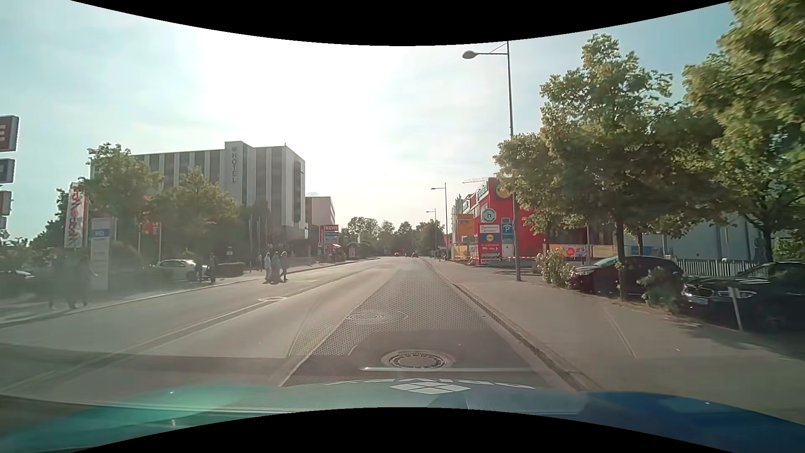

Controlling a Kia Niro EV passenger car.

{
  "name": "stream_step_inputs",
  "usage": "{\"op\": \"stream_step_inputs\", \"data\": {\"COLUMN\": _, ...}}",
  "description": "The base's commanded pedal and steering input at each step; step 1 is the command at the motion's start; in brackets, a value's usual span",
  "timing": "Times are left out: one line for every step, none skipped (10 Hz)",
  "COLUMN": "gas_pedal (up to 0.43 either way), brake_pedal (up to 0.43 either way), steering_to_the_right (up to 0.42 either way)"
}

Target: Follow the waypoints while adhering to traffic rules and regulations

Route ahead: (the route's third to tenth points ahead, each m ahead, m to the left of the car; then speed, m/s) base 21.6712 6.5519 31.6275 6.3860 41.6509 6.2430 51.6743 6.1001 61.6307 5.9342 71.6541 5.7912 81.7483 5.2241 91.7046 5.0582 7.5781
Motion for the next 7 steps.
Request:
{"op": "stream_step_inputs", "data": {"gas_pedal": 0.169, "brake_pedal": 0.0, "steering_to_the_right": -0.003}}
{"op": "stream_step_inputs", "data": {"gas_pedal": 0.157, "brake_pedal": 0.0, "steering_to_the_right": -0.003}}
{"op": "stream_step_inputs", "data": {"gas_pedal": 0.157, "brake_pedal": 0.0, "steering_to_the_right": -0.003}}
{"op": "stream_step_inputs", "data": {"gas_pedal": 0.157, "brake_pedal": 0.0, "steering_to_the_right": -0.003}}
{"op": "stream_step_inputs", "data": {"gas_pedal": 0.157, "brake_pedal": 0.0, "steering_to_the_right": -0.003}}
{"op": "stream_step_inputs", "data": {"gas_pedal": 0.157, "brake_pedal": 0.0, "steering_to_the_right": -0.003}}
{"op": "stream_step_inputs", "data": {"gas_pedal": 0.157, "brake_pedal": 0.0, "steering_to_the_right": -0.002}}
